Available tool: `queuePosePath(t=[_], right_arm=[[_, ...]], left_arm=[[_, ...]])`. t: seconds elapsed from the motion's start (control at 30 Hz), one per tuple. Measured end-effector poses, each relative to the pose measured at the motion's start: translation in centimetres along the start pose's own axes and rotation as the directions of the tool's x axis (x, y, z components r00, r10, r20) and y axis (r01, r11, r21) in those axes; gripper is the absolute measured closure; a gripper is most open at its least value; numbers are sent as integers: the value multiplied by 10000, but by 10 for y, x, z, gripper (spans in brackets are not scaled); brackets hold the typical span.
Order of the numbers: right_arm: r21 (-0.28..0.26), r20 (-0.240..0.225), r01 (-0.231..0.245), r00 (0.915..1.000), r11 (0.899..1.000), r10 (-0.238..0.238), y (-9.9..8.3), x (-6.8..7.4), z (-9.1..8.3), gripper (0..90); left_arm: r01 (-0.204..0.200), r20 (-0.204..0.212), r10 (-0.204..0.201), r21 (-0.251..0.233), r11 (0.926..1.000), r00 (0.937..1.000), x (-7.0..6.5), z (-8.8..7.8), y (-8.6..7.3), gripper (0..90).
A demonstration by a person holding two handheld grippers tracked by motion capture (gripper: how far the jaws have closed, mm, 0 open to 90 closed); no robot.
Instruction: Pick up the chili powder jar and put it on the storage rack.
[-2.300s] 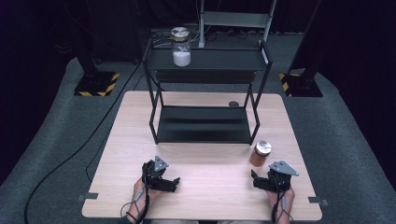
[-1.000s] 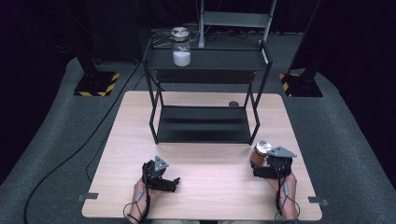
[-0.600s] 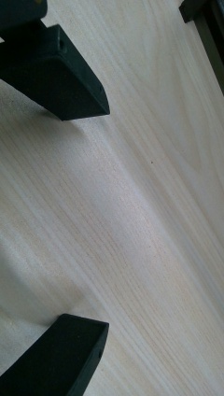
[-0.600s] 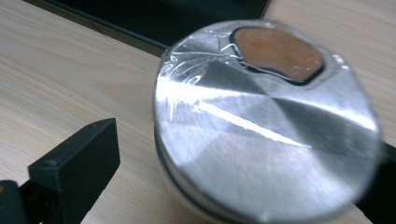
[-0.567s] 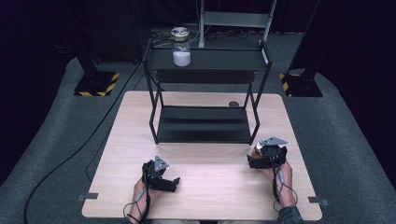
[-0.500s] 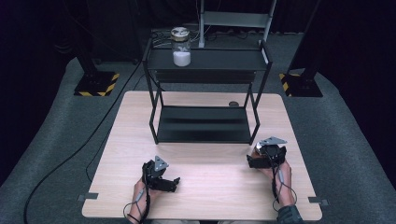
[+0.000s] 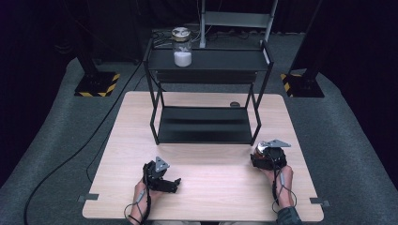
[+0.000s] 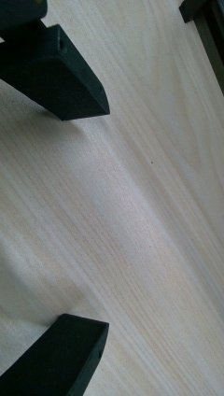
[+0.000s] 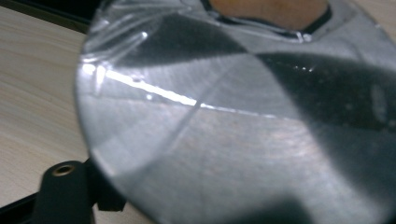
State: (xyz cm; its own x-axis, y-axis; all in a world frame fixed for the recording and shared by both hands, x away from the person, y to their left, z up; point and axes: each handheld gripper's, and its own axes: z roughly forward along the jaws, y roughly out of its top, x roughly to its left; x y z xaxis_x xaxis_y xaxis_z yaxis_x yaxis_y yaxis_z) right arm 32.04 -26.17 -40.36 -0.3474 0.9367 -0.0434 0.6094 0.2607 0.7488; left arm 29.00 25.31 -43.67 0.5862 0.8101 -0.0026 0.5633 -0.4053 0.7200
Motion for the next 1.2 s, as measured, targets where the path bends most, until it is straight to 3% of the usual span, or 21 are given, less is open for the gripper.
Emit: queuePosePath(t=[0.1,0.6,0.87,1.2], right_arm=[[32,-155,-26,9999,10000,27,0,-1,0,299],[379,-156,241,9996,9990,-235,10,2,-1,303],[1006,-549,443,9977,9939,-389,30,-2,-4,303],[1800,-1089,1012,9906,9784,-824,61,-1,-5,303]], left_arm=[[-3,1,3,0,10000,10000,0,0,0,0],[7,0,-7,-6,10000,10000,0,0,0,0],[3,0,-3,-3,10000,10000,0,0,0,0],[3,0,-3,-3,10000,10000,0,0,0,0]])
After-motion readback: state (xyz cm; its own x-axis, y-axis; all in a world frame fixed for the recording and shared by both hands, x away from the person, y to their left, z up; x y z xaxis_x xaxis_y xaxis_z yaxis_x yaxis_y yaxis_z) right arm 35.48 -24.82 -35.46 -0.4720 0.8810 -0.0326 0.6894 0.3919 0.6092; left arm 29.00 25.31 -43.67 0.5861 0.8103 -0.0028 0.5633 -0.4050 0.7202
